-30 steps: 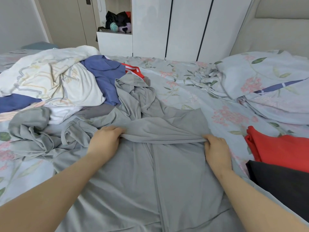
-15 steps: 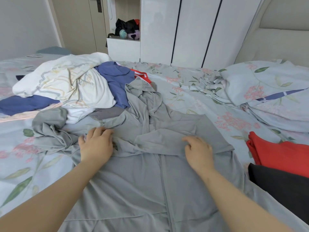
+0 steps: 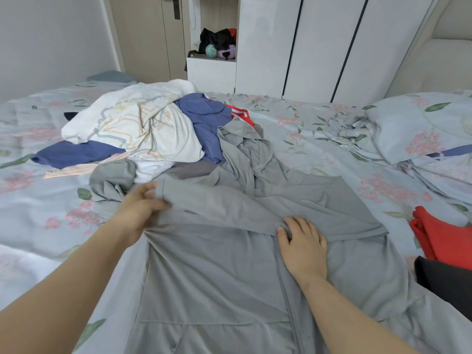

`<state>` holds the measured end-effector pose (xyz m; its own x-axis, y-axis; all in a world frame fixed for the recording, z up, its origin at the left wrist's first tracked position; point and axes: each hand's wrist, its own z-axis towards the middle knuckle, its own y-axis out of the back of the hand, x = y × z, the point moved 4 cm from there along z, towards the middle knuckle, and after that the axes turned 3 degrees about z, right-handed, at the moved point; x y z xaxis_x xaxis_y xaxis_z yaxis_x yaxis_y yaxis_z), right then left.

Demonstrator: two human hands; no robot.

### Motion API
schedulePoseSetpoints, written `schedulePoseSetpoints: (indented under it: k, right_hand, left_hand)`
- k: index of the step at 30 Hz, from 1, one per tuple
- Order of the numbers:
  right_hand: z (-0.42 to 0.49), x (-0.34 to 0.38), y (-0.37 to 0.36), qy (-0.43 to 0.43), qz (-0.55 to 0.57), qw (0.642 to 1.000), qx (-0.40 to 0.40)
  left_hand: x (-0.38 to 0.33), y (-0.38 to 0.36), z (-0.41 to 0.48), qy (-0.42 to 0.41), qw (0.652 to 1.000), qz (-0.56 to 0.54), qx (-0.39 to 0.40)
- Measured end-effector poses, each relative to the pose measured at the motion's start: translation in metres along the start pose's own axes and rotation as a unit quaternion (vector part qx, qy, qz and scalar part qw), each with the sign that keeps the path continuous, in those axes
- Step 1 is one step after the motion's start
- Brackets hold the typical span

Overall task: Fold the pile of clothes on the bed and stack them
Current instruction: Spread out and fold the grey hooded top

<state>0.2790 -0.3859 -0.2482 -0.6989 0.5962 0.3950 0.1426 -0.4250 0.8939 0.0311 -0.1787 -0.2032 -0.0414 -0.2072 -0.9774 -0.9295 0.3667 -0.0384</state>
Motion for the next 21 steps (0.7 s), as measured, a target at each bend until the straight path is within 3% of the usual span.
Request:
schedulePoseSetpoints:
  k: [3,8,11,13,15,18,21]
  right_hand:
    - [-0.001,-0.001,0.002,-0.012,-0.012,1.0,-0.012]
    - [-0.001,-0.001,0.001,-0.013,-0.017,1.0,-0.019]
    - [0.0,-0.002,0.0,-0.013,-0.017,1.0,-0.023]
    - [-0.001,-0.001,0.0,-0.01,-0.009,1.0,-0.024]
    - [-0.001,0.0,0.001,-0.007,-0.002,1.0,-0.027]
    - [-0.001,0.0,0.002,-0.005,-0.016,0.999,-0.034]
    - [-0.002,0.0,0.001,-0.008,-0.031,0.999,-0.028]
  left_hand:
    - [0.014,0.003,-0.009,0.046,0.99,0.13,0.027]
    - [0.007,-0.015,-0.013,-0.005,0.961,0.25,0.117]
    - [0.002,-0.013,-0.004,-0.075,0.949,0.307,-0.022]
    - [0.0,0.002,0.003,-0.066,0.967,0.193,-0.151]
    - [0.002,0.013,0.007,-0.049,0.954,0.19,-0.226]
    - [0.019,0.015,0.008,-0.012,0.918,0.353,-0.182]
    - [0.025,0.013,0.004,-0.029,0.909,0.382,-0.163]
